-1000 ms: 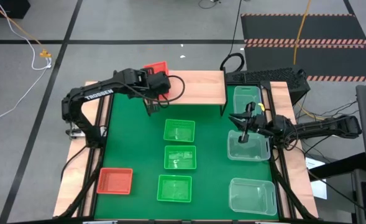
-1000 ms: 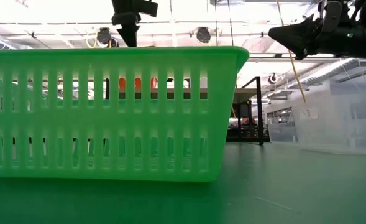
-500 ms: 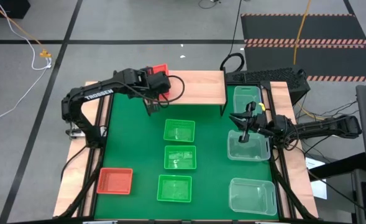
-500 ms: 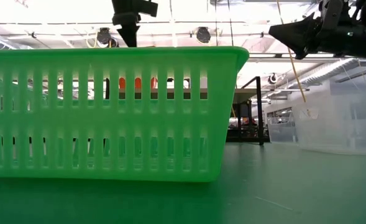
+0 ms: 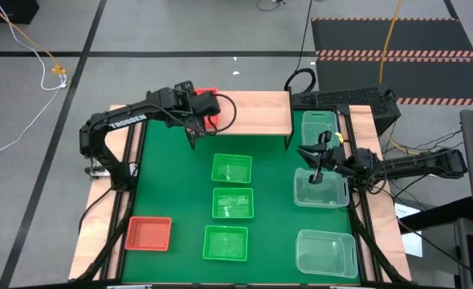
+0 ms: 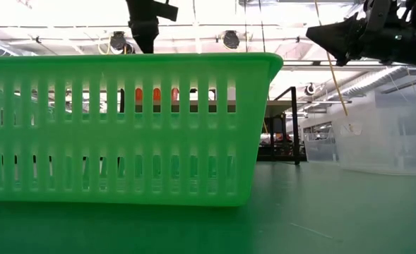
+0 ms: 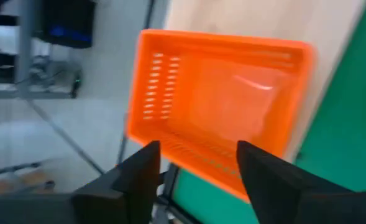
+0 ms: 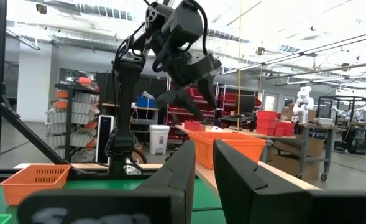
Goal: Stack baskets on shelf by color
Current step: Stack the orange bin on the orange bin on the shelf
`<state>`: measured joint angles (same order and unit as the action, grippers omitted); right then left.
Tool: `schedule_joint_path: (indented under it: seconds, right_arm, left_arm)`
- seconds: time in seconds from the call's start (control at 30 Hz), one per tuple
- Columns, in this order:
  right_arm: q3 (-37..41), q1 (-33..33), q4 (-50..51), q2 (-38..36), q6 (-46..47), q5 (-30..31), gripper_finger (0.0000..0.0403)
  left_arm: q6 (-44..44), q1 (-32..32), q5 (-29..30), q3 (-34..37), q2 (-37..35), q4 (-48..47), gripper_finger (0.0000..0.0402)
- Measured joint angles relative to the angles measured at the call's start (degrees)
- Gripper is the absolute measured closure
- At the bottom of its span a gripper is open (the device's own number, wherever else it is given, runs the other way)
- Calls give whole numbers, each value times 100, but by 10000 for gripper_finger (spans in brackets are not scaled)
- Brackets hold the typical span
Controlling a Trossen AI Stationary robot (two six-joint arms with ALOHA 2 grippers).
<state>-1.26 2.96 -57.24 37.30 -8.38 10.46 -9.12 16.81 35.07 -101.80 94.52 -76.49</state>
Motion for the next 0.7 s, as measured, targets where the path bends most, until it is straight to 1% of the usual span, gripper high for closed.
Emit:
schedule_joint_path:
  seconds: [0.1, 0.2, 0.33, 0.43, 0.5, 0.53, 0.63, 0.7]
  right_arm:
    - [0, 2, -27, 2, 0, 0, 353]
    - [0, 1, -90, 0, 4, -1, 353]
    - [0, 0, -29, 2, 45, -2, 353]
    - [0, 0, 211, 9, 190, -3, 353]
    - [0, 0, 430, 27, 329, -4, 353]
    - [0, 0, 496, 29, 415, -2, 353]
    - [0, 0, 559, 63, 625, -2, 353]
    - [0, 0, 480, 63, 684, -5, 353]
  left_arm:
    - [152, -41, 114, 0, -10, -117, 161]
    - [612, -258, 100, -2, -105, -601, 154]
    - [2063, -796, 90, 113, -346, -1357, 154]
    - [3631, -1517, 44, 594, -742, -1305, 153]
    - [4889, -2082, -292, 1012, -935, -1189, 153]
    - [5510, -2336, -559, 1225, -1015, -1062, 153]
    - [7278, -3080, -1514, 1847, -1114, -734, 153]
    - [8362, -3441, -2121, 2214, -1113, -339, 153]
